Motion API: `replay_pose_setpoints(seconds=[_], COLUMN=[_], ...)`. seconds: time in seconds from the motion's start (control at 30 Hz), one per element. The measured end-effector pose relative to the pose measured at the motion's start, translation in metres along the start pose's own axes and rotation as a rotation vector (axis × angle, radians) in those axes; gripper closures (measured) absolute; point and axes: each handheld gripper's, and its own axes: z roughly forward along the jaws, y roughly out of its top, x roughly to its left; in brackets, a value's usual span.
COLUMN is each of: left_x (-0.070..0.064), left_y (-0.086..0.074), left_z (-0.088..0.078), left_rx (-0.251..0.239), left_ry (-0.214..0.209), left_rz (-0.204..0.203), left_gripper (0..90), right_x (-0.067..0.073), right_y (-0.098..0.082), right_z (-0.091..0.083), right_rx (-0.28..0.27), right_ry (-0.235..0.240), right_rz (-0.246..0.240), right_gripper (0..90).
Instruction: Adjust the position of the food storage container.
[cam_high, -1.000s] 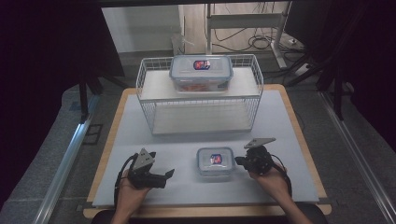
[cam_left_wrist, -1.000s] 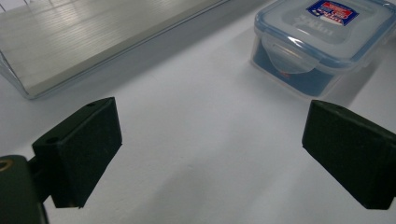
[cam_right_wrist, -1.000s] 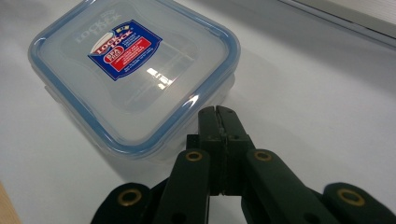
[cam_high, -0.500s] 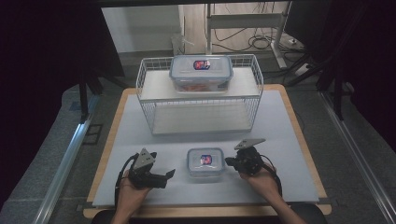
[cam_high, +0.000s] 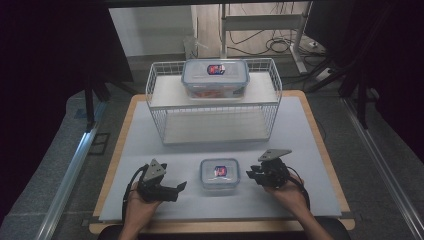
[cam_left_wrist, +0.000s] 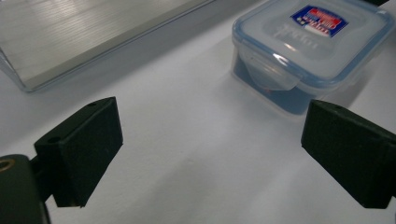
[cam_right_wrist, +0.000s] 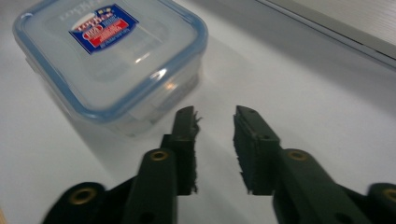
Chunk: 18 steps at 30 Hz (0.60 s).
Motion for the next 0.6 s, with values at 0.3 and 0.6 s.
replay_pose_setpoints(seconds=[0.3,0.6], left_x=[0.001,0.002], left_y=[-0.001,-0.002], left_z=[0.002,0.003], left_rx=[0.012,0.026], left_ry=[0.001,0.003], left_rz=[-0.008,-0.014], left_gripper=[5.3,5.2], right_x=[-0.011,-0.013], right_y=[-0.007,-0.011], right_z=[-0.004,0.003], right_rx=[-0.026,-0.031], right_ry=[0.018,0.026], right_rz=[-0.013,-0.048], right_gripper=[29.3,5.5])
